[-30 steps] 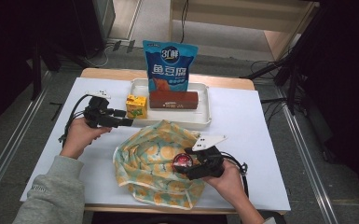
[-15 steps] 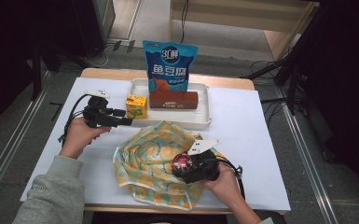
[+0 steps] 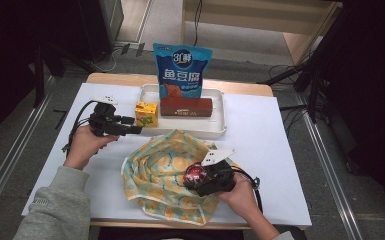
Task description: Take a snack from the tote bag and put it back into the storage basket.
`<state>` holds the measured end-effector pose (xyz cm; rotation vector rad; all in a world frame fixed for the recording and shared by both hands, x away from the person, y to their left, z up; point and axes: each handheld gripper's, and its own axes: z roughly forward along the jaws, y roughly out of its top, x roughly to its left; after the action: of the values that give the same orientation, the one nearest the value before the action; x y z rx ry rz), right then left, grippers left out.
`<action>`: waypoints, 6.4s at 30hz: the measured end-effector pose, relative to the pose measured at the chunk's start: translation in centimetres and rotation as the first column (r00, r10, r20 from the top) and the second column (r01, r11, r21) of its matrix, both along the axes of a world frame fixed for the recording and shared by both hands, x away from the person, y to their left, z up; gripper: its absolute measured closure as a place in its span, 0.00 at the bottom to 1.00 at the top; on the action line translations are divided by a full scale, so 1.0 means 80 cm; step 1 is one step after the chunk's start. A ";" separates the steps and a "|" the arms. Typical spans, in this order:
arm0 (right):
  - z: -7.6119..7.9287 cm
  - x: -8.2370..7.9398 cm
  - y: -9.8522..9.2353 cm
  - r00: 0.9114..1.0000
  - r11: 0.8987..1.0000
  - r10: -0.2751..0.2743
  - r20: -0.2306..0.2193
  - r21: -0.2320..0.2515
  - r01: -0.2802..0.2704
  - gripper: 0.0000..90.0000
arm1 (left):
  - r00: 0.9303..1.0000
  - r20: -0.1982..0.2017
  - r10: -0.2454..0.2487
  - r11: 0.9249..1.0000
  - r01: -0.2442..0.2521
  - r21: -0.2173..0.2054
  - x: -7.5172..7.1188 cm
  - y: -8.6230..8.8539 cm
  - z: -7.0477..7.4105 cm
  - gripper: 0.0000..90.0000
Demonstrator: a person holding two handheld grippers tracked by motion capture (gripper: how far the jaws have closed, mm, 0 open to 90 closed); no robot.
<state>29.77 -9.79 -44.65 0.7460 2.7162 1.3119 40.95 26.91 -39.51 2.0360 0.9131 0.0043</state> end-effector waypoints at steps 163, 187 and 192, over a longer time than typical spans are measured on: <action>0.122 0.196 -0.011 0.993 0.994 -0.108 0.040 0.024 0.107 0.29 | 0.999 -0.021 -0.031 0.999 0.031 -0.020 -0.027 0.018 0.004 0.39; 0.092 0.225 -0.016 0.984 0.984 -0.175 0.022 0.013 0.175 0.29 | 0.999 -0.024 -0.033 0.999 0.032 -0.017 -0.026 0.017 0.003 0.39; 0.084 0.229 -0.016 0.982 0.982 -0.189 0.023 0.004 0.189 0.29 | 0.999 -0.022 -0.032 0.999 0.032 -0.020 -0.026 0.018 0.003 0.39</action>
<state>48.07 -11.03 -37.93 0.9555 2.5515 1.2730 38.85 28.31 -39.28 2.0365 0.8911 -0.0451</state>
